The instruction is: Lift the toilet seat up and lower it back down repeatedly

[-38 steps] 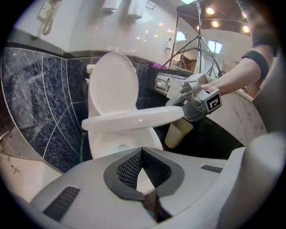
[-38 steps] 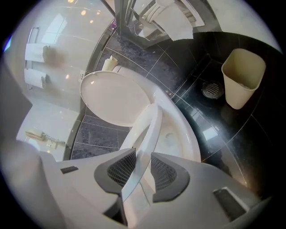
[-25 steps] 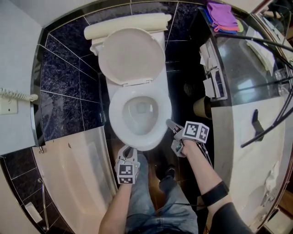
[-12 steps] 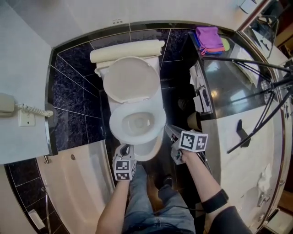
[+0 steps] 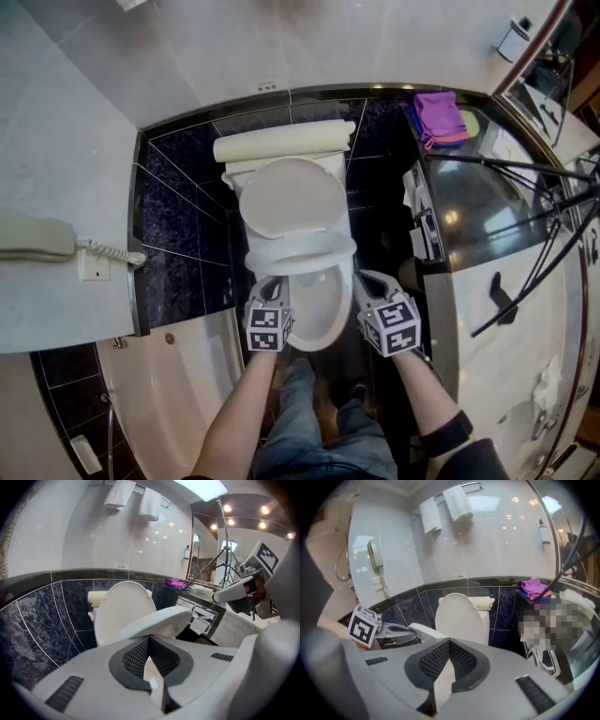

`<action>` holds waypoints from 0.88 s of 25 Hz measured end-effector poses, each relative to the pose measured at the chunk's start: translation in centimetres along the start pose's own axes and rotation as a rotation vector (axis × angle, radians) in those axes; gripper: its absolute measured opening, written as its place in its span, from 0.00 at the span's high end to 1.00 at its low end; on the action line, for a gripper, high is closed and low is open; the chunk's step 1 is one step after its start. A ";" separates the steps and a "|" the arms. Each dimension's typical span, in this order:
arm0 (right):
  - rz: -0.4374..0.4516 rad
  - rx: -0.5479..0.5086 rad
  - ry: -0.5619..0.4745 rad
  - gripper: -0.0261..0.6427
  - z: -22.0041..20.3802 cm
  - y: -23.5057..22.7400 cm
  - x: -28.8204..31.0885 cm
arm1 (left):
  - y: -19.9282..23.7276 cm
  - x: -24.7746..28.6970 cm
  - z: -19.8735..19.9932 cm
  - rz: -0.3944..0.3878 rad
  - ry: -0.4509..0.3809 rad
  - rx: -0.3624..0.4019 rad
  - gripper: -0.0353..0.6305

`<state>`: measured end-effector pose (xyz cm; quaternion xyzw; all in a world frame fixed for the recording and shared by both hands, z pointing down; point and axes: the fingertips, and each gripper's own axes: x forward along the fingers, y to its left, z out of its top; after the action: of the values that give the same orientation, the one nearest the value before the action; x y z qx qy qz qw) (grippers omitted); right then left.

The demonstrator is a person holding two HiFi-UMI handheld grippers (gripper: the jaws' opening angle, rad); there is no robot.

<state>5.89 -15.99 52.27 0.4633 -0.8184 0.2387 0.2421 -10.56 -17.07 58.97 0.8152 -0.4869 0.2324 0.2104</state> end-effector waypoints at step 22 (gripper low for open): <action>0.007 -0.056 -0.008 0.94 2.3 0.9 3.3 | 8.3 10.6 12.3 0.032 -0.058 0.095 0.96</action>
<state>3.24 -19.16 52.37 0.4544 -0.8273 0.2146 0.2510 -11.42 -35.07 56.25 0.8229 -0.4940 0.2350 0.1535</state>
